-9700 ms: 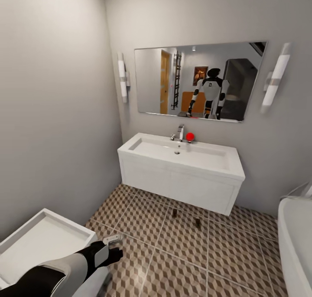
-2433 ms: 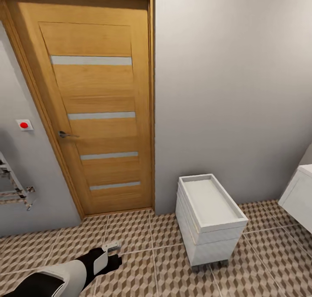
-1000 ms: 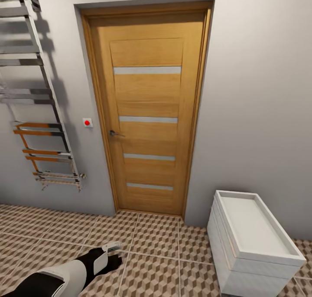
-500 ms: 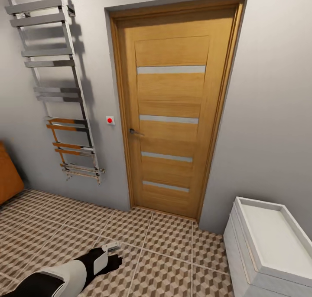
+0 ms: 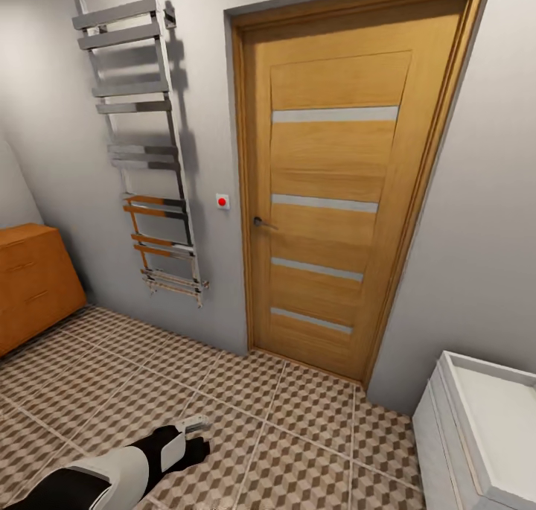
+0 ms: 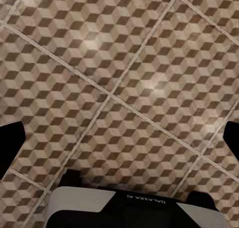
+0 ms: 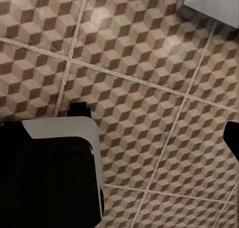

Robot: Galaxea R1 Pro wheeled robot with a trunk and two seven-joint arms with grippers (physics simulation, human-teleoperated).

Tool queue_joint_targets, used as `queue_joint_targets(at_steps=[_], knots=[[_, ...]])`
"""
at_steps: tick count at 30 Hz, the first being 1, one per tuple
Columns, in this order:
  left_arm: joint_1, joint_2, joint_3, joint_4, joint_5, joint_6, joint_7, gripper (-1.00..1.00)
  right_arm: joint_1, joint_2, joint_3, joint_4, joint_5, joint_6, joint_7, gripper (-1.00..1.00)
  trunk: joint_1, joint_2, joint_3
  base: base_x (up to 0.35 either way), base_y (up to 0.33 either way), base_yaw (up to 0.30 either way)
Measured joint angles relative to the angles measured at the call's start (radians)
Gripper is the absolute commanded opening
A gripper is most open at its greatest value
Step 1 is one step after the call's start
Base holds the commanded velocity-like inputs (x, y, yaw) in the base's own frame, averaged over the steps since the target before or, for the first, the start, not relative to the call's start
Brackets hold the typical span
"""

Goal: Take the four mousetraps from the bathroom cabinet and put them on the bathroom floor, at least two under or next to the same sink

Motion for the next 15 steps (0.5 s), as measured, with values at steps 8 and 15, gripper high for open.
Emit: queue_joint_targets(at_steps=[8,15], knots=[[0.000,-0.001,0.000,0.000,0.000,0.000,0.000,1.00,0.000,0.000,0.000,0.000,0.000,0.000,0.000,1.00,0.000,0.000,-0.008,0.000,0.000,0.255],[0.000,-0.001,0.000,0.000,0.000,0.000,0.000,1.00,0.000,0.000,0.000,0.000,0.000,0.000,0.000,1.00,0.000,0.000,-0.016,0.000,0.000,0.252]])
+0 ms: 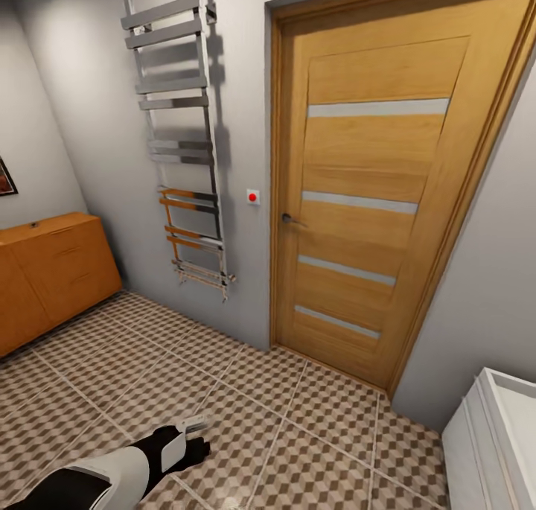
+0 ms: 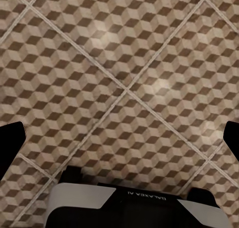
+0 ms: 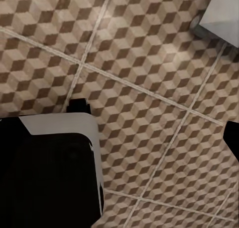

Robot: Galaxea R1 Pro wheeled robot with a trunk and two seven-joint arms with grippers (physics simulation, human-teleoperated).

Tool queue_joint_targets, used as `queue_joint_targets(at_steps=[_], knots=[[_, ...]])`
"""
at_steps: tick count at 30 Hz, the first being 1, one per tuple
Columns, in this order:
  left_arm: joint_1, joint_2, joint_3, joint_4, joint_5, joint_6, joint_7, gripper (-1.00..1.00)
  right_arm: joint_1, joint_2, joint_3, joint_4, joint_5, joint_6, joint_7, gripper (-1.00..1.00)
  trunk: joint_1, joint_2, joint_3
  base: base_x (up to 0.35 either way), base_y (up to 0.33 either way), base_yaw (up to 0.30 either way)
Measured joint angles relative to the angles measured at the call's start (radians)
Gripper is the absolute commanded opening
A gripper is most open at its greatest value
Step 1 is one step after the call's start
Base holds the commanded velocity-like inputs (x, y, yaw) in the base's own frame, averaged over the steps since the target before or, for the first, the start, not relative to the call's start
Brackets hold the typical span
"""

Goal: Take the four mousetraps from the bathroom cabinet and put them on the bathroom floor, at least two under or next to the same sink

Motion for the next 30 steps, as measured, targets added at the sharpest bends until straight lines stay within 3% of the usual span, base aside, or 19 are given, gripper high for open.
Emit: queue_joint_targets(at_steps=[30], knots=[[0.001,0.002,0.001,0.000,0.001,-0.003,-0.001,1.00,0.000,0.000,0.000,0.000,0.000,0.000,0.000,1.00,0.000,0.000,-0.032,0.017,0.000,0.245]])
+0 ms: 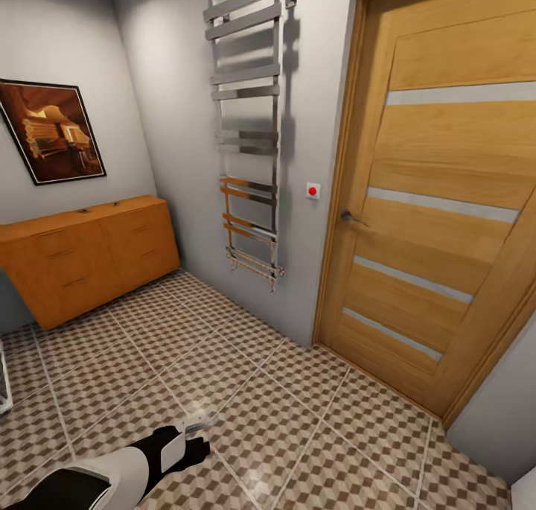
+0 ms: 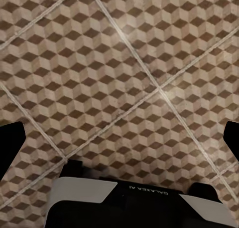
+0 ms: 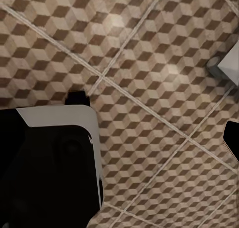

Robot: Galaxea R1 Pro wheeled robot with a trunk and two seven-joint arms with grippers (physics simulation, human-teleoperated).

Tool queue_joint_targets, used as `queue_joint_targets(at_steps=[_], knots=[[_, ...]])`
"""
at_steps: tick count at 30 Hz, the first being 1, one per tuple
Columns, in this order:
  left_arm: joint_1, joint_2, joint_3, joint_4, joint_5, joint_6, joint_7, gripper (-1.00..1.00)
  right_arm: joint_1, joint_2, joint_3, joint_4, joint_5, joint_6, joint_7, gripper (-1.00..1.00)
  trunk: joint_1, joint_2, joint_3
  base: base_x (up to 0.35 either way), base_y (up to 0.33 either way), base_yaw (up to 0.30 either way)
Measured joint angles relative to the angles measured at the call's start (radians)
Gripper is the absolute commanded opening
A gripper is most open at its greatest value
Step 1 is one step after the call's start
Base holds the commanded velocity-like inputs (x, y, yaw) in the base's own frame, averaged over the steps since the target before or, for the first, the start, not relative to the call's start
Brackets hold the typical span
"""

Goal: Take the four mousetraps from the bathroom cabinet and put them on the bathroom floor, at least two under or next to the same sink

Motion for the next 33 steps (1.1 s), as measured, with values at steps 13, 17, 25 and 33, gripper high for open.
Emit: queue_joint_targets(at_steps=[13,17,25,33], knots=[[0.000,0.001,0.002,0.000,0.002,0.000,0.000,1.00,0.000,0.000,0.000,0.000,0.000,0.000,0.000,1.00,0.000,0.000,-0.013,0.269,0.000,0.239],[0.000,0.002,0.002,0.000,0.002,0.000,0.000,1.00,0.000,0.000,0.000,0.000,0.000,0.000,0.000,1.00,0.000,0.000,-0.017,0.322,0.005,0.239],[0.000,0.002,0.002,0.000,0.002,0.000,0.000,1.00,0.000,0.000,0.000,0.000,0.000,0.000,0.000,1.00,0.000,0.000,-0.024,0.330,0.054,0.239],[0.000,0.002,0.002,0.000,0.002,0.000,0.000,1.00,0.000,0.000,0.000,0.000,0.000,0.000,0.000,1.00,0.000,0.000,-0.031,0.326,0.119,0.243]])
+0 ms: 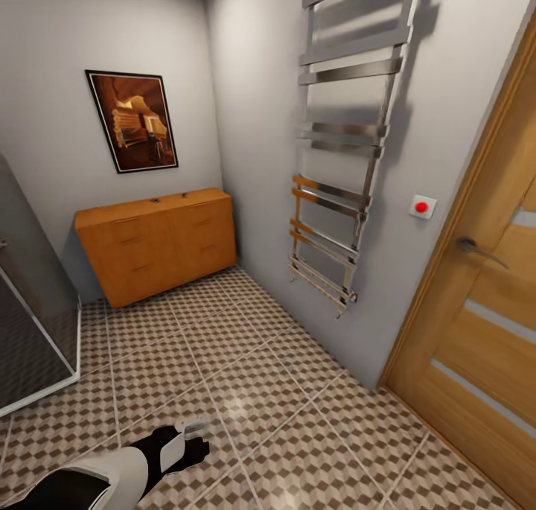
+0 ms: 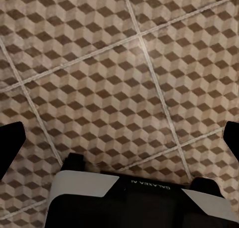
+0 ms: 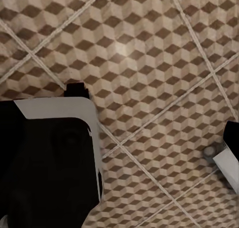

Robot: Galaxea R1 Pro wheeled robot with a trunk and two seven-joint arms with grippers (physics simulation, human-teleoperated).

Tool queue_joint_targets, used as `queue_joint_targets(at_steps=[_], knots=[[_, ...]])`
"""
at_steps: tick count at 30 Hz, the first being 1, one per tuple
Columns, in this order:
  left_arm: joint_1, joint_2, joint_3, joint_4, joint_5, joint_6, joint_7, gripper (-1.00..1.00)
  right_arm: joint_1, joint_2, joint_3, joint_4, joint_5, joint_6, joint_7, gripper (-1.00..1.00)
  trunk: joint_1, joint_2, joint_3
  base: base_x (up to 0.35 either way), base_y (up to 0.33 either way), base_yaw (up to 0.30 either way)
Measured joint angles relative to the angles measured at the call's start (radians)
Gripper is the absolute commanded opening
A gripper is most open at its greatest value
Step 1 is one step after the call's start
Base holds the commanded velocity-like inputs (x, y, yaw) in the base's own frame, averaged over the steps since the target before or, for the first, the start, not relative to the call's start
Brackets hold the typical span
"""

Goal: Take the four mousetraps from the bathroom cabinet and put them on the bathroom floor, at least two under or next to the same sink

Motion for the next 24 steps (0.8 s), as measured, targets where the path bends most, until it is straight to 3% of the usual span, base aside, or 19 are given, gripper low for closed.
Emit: queue_joint_targets(at_steps=[9,24], knots=[[0.000,0.000,0.000,0.000,0.000,0.000,0.000,1.00,0.000,0.000,0.000,0.000,0.000,0.000,0.000,1.00,0.000,0.000,0.003,0.312,0.180,0.207],[0.000,0.000,0.000,0.000,0.000,0.000,0.000,1.00,0.000,0.000,0.000,0.000,0.000,0.000,0.000,1.00,0.000,0.000,0.024,0.306,0.195,0.113]])
